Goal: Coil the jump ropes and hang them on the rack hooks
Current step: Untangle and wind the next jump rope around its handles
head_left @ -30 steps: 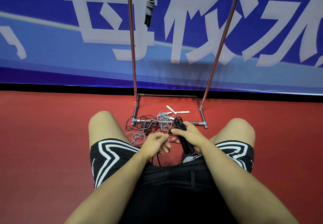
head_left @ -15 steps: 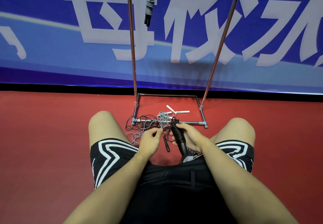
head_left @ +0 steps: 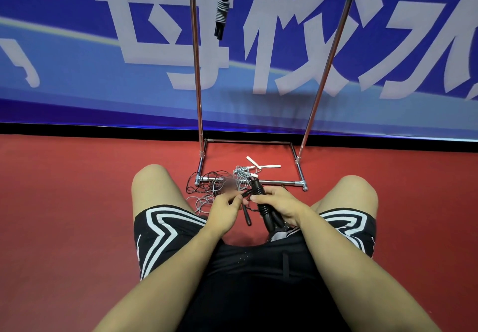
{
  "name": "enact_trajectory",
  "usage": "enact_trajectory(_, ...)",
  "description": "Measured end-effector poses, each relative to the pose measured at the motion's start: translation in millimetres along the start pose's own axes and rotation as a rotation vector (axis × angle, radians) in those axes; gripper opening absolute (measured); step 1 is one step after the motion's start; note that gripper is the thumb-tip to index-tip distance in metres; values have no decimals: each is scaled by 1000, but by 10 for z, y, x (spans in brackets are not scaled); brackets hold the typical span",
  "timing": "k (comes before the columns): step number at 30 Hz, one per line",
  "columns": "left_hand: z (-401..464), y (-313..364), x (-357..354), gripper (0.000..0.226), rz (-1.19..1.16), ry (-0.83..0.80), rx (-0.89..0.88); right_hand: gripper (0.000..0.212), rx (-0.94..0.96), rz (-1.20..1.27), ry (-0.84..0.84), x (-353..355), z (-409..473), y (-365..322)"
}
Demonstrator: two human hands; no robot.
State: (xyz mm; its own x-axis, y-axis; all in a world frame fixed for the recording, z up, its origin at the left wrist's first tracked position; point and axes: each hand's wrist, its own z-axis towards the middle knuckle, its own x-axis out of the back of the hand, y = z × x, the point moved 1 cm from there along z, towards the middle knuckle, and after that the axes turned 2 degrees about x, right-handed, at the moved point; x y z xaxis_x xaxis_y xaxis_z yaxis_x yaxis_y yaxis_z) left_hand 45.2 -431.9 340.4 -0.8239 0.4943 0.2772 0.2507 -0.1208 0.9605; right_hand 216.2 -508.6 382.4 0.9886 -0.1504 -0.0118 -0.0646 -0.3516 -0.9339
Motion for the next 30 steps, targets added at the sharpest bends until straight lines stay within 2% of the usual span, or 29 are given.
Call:
enact_trajectory(9,37,-76,-33,22,100,-65,-11,55,-66,70,-74,-33,6,36)
enact_trajectory(13,10,-47,-35,24,123,-90,-29,29,-75,18,-97,-71,-45,0)
enact_trajectory(20,-23,-4,-33,20,121,-125,72,41,-16,143,-91,-76,-46,-25)
enact_trajectory(26,-93,66,-58,64,69,-315,306,29,29,208,54,16,-22,-43)
enact_trajectory(30,-86,77,-42,53,-49,-280,267,33,55,288,94,91,-33,-57)
